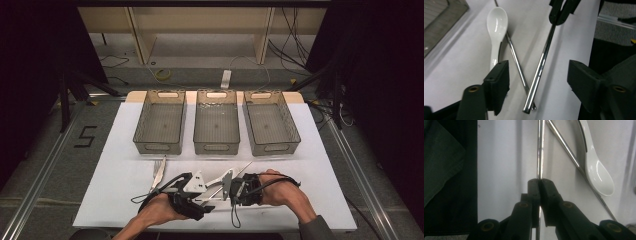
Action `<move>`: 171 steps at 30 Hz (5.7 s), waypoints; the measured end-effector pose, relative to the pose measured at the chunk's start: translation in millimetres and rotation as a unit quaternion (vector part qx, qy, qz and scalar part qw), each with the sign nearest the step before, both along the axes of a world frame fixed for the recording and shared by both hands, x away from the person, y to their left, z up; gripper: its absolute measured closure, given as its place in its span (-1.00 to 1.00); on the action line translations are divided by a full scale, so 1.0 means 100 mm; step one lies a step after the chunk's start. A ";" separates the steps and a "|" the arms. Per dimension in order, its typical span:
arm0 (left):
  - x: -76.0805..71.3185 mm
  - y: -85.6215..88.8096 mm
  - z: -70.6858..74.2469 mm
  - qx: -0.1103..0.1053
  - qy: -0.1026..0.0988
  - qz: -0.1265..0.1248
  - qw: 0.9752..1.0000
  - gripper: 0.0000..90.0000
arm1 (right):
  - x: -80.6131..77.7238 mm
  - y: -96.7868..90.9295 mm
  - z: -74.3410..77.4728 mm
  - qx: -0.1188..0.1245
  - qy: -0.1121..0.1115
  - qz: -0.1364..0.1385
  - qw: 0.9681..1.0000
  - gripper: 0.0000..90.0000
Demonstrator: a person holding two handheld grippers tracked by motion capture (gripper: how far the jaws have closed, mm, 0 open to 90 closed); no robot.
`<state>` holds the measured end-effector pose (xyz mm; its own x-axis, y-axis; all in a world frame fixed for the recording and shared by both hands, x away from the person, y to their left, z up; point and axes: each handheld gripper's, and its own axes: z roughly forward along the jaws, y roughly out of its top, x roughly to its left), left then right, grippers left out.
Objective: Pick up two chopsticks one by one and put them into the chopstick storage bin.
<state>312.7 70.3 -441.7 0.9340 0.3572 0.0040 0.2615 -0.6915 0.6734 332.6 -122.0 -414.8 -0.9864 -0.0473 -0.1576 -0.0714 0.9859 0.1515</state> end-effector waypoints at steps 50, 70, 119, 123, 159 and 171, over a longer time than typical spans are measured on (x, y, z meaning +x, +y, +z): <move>0.25 0.45 0.10 -0.023 0.002 0.056 0.998 0.86 | 0.05 -0.51 0.11 0.287 -0.062 -0.211 0.932 -0.15; 0.42 0.84 0.24 -0.079 -0.001 0.165 0.983 0.86 | -0.16 -0.98 -0.12 0.410 -0.051 -0.341 0.845 -0.41; 1.57 1.55 0.38 -0.100 -0.028 0.356 0.929 0.86 | -0.37 -1.12 -0.17 0.438 -0.042 -0.356 0.825 -0.46; 1.66 1.58 0.32 -0.084 -0.022 0.365 0.927 0.86 | -0.38 -1.11 -0.18 0.438 -0.042 -0.353 0.826 -0.46; 1.43 1.42 0.44 -0.118 0.035 0.358 0.925 -0.41 | -0.41 -1.12 -0.15 0.431 -0.048 -0.350 0.830 -0.46; 1.07 0.96 0.45 -0.068 0.058 0.283 0.955 -0.54 | -0.41 -1.13 -0.15 0.429 -0.061 -0.352 0.830 -0.46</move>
<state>419.6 166.5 -397.0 0.5817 0.7955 -0.1698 0.6463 -0.3253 0.6903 291.4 -234.8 -430.2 -0.6957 0.7155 0.0641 0.4106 0.3228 0.8528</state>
